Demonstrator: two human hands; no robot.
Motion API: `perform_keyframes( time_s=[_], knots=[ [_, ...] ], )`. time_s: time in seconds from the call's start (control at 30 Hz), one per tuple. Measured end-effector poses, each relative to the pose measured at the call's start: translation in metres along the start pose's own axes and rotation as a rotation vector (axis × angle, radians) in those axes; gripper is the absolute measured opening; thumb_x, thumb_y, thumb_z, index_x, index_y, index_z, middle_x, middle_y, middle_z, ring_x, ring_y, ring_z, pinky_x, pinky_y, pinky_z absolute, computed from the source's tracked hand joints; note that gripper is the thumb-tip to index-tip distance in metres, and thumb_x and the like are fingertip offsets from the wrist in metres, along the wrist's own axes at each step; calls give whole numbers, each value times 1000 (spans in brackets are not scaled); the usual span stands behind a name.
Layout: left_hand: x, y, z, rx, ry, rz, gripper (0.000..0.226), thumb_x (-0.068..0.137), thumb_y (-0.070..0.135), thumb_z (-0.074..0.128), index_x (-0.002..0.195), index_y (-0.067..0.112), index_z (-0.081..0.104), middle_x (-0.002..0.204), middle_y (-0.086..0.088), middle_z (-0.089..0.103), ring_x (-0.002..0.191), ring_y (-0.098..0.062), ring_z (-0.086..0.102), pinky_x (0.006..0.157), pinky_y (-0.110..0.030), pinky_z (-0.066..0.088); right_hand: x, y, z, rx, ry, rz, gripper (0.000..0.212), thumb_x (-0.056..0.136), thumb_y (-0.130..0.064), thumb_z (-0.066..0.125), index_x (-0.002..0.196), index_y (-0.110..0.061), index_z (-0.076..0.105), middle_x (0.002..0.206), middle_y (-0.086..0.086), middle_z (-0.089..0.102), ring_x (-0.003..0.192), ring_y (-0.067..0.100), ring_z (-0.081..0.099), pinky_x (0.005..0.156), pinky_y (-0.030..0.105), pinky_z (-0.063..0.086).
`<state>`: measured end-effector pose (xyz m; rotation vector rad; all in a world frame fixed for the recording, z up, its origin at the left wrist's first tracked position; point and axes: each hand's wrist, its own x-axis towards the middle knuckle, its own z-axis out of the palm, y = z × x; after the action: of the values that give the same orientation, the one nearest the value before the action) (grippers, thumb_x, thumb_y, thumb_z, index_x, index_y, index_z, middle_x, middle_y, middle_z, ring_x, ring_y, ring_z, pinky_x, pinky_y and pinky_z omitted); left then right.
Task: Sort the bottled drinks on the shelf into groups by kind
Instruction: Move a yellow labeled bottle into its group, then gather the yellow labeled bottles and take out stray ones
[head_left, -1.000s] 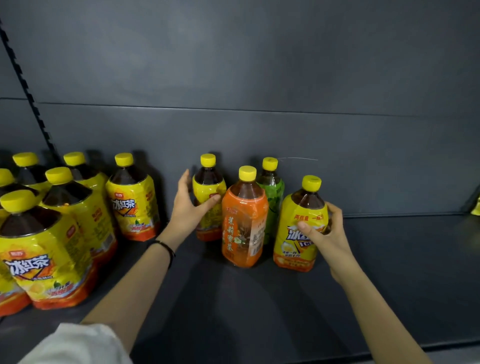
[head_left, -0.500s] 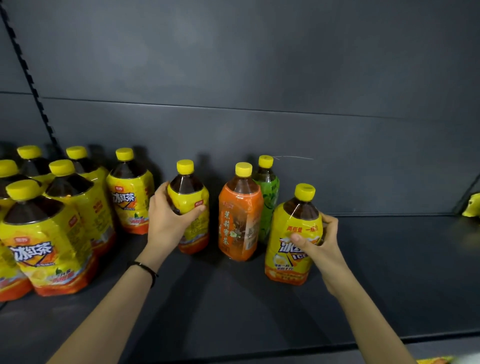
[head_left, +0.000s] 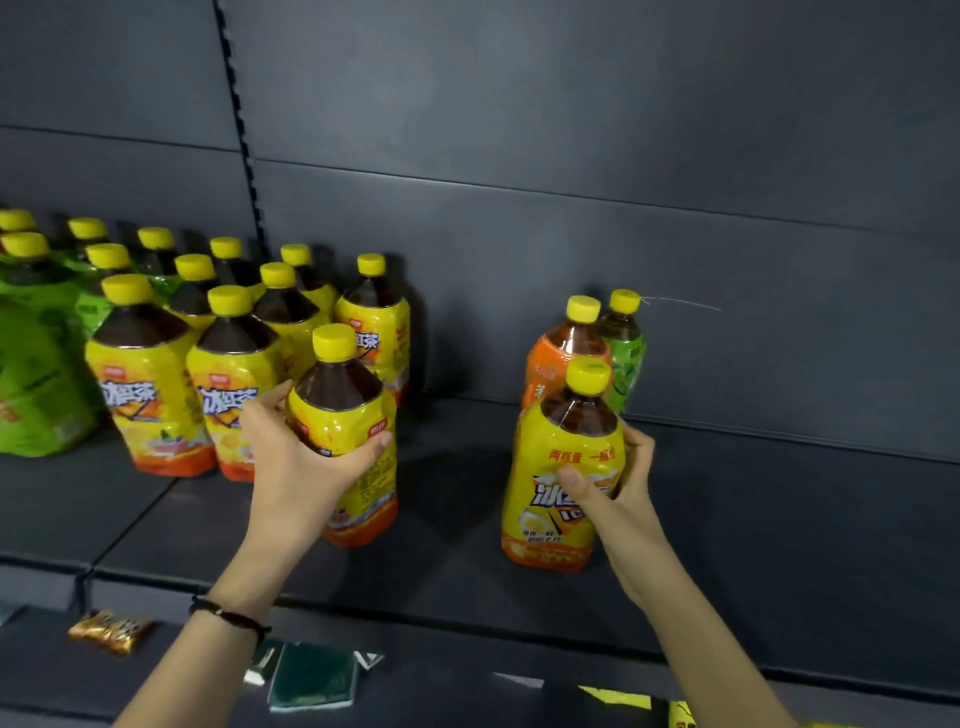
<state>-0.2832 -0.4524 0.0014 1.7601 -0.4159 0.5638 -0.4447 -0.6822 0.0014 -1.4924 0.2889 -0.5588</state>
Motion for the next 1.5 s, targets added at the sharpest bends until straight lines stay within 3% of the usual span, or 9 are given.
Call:
perform_keyframes(
  time_s=[0.13,0.33,0.5,0.63,0.97,1.2,1.37,1.43,1.5],
  knots=[
    [0,-5,-25,4,15,3,95,53,19,92,125,-3,34,123,-14,37,120,-21,40,103,-41,39,3,6,37,-8,-36,-11,89,42,-65,84,115,-55,36,119,-8,63,103,6,66,81,29,54],
    [8,-17,-59,-7,-30,-14,105,48,47,85,127,1,33,125,-18,39,122,-25,44,101,-39,42,18,21,103,-115,-54,-111,93,64,-56,73,140,-47,20,142,-5,41,122,6,52,101,38,49],
    [12,-28,-82,-37,-7,-12,104,47,42,83,128,0,33,121,-5,35,116,-13,42,98,-15,36,54,33,159,-188,-39,-127,83,64,-65,69,128,-67,15,147,-6,30,135,15,37,109,47,39],
    [12,-36,-95,-31,-1,-7,106,46,44,83,128,3,31,122,-1,32,117,-15,42,98,-30,39,86,35,196,-183,-5,-103,91,80,-46,70,147,-44,9,146,-2,36,129,15,44,107,47,42],
    [15,-44,-108,-65,-19,-50,107,42,64,76,125,15,29,117,8,33,110,2,41,87,-9,37,117,31,234,-256,9,-65,93,88,-33,66,152,-33,-2,150,2,35,133,20,41,107,41,36],
    [15,-42,-99,-27,15,-60,101,43,70,75,123,32,27,125,0,36,121,-20,47,97,-39,47,107,22,226,-225,-124,-20,99,88,-33,65,150,-33,-13,154,1,26,138,19,33,112,43,31],
    [17,-31,-88,35,-30,-15,121,45,78,69,133,5,29,121,-1,33,115,-9,36,93,-26,37,59,2,223,-234,-61,-1,86,73,-73,58,146,-47,19,153,-13,25,140,11,26,110,40,35],
    [18,-29,-85,25,-80,15,120,45,75,66,133,2,30,120,1,30,116,-10,35,94,-23,35,28,-11,220,-176,-92,-90,62,77,-66,57,134,-50,38,143,-18,34,128,-4,36,97,22,40],
    [16,-34,-83,-23,-170,78,112,46,73,72,133,19,26,122,1,30,121,-14,37,98,-22,37,5,-21,218,-194,-183,-142,48,78,-62,63,123,-53,46,137,-20,41,117,-13,44,92,21,45]
  ],
)
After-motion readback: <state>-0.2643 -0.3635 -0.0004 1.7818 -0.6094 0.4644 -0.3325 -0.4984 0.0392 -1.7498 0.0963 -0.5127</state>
